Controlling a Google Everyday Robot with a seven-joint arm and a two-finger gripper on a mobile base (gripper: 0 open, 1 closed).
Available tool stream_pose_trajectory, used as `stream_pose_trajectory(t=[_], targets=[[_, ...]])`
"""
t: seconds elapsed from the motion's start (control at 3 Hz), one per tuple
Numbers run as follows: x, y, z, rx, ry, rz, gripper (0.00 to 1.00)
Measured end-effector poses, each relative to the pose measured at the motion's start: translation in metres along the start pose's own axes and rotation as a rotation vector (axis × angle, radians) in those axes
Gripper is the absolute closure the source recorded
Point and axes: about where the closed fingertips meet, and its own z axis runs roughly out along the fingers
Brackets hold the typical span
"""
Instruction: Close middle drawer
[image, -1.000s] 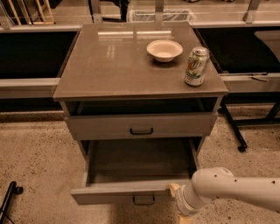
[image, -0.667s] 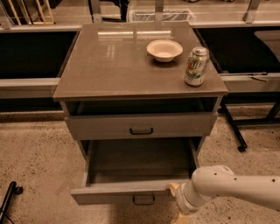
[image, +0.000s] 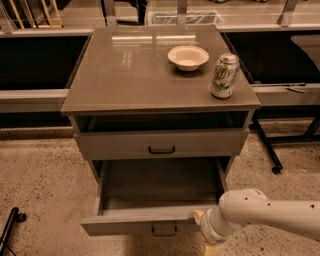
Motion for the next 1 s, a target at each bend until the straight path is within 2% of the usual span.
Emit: stream_pose_trajectory(t=[0.33, 1.0], targets=[[0.000, 0.000, 0.000, 0.000, 0.000, 0.000, 0.02], [0.000, -0.008, -0.012, 0.018, 0.019, -0.012, 0.00]])
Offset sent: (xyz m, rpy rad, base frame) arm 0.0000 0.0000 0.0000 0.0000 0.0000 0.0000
